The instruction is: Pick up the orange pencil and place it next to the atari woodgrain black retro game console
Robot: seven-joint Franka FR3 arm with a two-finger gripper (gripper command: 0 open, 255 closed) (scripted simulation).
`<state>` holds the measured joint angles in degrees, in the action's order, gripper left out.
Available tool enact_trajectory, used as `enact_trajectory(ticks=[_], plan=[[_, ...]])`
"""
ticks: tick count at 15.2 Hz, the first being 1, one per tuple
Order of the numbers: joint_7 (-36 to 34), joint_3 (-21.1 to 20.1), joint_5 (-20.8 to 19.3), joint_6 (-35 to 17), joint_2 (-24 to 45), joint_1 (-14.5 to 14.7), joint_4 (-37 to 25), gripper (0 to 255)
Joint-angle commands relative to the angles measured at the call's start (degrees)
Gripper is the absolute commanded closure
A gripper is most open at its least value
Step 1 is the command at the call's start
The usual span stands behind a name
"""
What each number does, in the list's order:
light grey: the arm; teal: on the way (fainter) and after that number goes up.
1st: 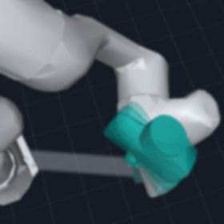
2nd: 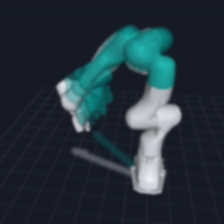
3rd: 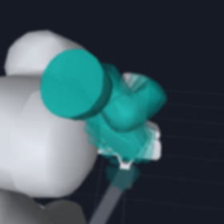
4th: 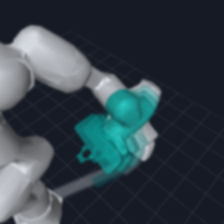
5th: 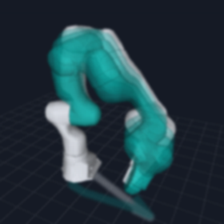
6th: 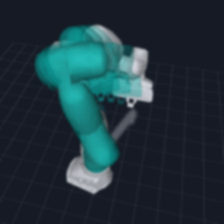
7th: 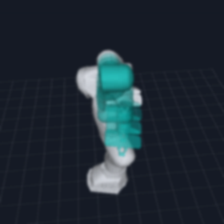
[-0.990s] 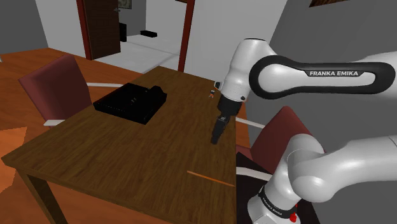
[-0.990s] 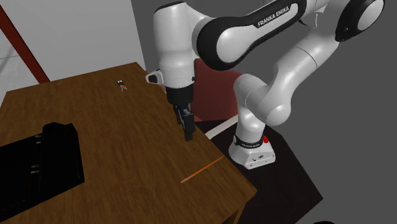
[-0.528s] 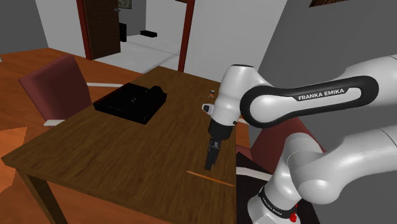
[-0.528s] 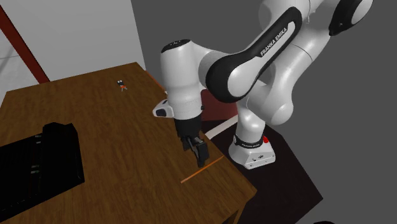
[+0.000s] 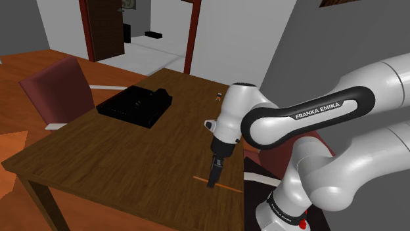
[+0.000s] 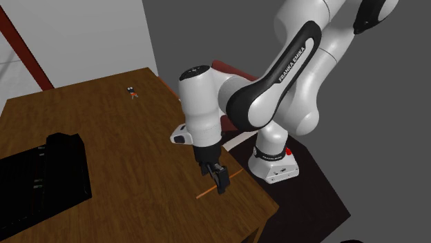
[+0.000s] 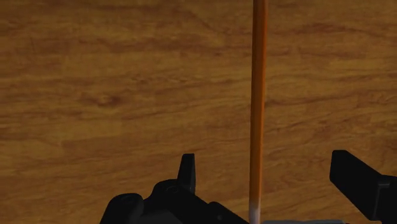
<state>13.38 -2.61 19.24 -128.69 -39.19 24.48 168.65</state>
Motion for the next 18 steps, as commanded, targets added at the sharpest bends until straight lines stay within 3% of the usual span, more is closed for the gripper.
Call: enact_trajectory(ticks=[1, 7, 8, 18], plan=[[0.03, -0.13, 0.29, -0.75, 0.35, 0.23, 0.34, 0], [0.04, -0.12, 0.29, -0.75, 0.36, 0.23, 0.33, 0], [0.04, -0.12, 0.29, -0.75, 0.36, 0.23, 0.33, 255], [-0.26, -0.13, 0.01, 0.35, -0.35, 0.09, -0.08, 255]])
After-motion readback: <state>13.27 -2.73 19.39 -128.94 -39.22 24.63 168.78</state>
